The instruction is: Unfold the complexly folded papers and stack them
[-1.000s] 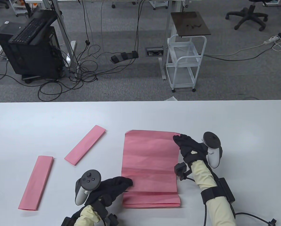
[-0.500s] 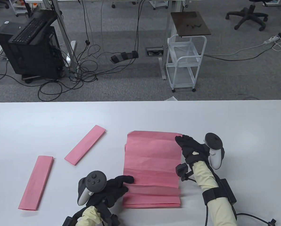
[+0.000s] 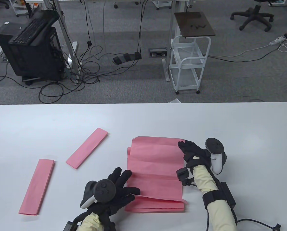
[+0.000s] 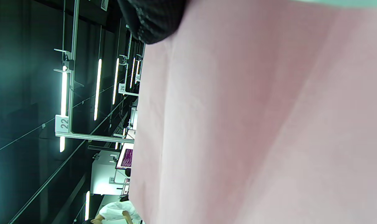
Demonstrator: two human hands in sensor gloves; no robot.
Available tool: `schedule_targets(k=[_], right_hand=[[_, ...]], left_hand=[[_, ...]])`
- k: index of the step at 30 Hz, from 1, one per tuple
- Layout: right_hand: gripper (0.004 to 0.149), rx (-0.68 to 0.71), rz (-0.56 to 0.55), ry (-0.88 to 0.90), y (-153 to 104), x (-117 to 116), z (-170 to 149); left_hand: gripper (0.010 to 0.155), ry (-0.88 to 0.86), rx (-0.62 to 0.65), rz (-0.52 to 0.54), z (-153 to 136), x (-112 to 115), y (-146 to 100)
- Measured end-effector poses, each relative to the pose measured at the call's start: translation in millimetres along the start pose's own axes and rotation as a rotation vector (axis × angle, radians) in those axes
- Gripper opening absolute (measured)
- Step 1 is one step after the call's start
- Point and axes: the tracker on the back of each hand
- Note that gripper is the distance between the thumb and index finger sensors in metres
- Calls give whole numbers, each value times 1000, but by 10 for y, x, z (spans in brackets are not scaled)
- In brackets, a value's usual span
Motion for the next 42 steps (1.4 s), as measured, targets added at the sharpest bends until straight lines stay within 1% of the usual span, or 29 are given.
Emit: schedule_targets(k=[5,9,10,12,14,15,16,18,19,20,21,22,24,26,29,30,32,33,34,35,36,37,38,39,40,41,42], right_hand=[[38,-12,0,-33,37,-80,-67],[39,-27,7,-42,60,-115,-108],[39,-29,13,-44,59,-129,-118],[39,-27,19,-52,61,-149,-129],[39,-24,26,-52,66,-167,-135],[39,-23,36,-49,71,-185,-137],[39,-24,36,-49,72,-195,-136],[39,-23,42,-62,80,-221,-133],[39,-23,43,-68,81,-228,-131],[39,-23,39,-75,83,-237,-129],[39,-23,37,-78,84,-241,-129],[39,-24,37,-80,87,-249,-130],[40,-31,47,-80,90,-266,-140],[41,-35,46,-78,85,-276,-150],[48,-34,37,-95,56,-268,-154],[53,-24,31,-102,32,-269,-141],[71,49,51,-158,-45,-299,-76],[76,126,95,-249,-127,-336,-22],[77,193,135,-344,-211,-381,16],[76,290,199,-520,-366,-481,45],[76,357,278,-686,-513,-595,34],[73,388,388,-832,-659,-714,-7],[72,390,540,-988,-842,-868,-84],[74,389,597,-1046,-915,-929,-124],[75,382,693,-1134,-1033,-1040,-204],[78,366,739,-1164,-1090,-1103,-271],[80,340,761,-1146,-1118,-1157,-353]], left_hand=[[44,-66,-37,-102,-113,43,29],[49,-105,-69,-203,-169,87,38],[54,-104,-67,-228,-170,102,41],[65,-96,-65,-246,-159,123,53],[70,-88,-67,-263,-138,154,71],[70,-71,-73,-262,-120,173,85],[65,-43,-88,-246,-94,188,100],[49,27,-94,-237,-53,225,129],[45,56,-101,-237,-37,244,139],[46,101,-113,-251,-18,286,157],[50,132,-124,-264,-6,313,166],[58,177,-137,-295,2,356,185],[72,215,-175,-354,-15,426,205],[80,249,-223,-428,-54,490,219],[81,240,-266,-501,-117,529,218],[81,241,-271,-491,-120,525,220],[82,244,-278,-505,-136,534,221],[82,248,-282,-511,-140,537,221],[82,250,-286,-514,-144,540,220],[82,253,-289,-516,-148,543,220],[82,254,-293,-520,-151,546,222],[83,255,-296,-524,-155,548,222],[84,257,-298,-528,-157,551,222],[84,262,-301,-530,-158,555,221],[85,271,-304,-528,-157,559,221],[86,275,-305,-530,-158,563,221],[86,276,-308,-536,-163,566,220]])
Point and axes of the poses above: the tracker on the back of each hand, its own z axis roughly to the thumb side, its own y axis roughly from the wrist to the fingertips, x = y × z, and after that the axes turned 3 degrees about x, right-handed
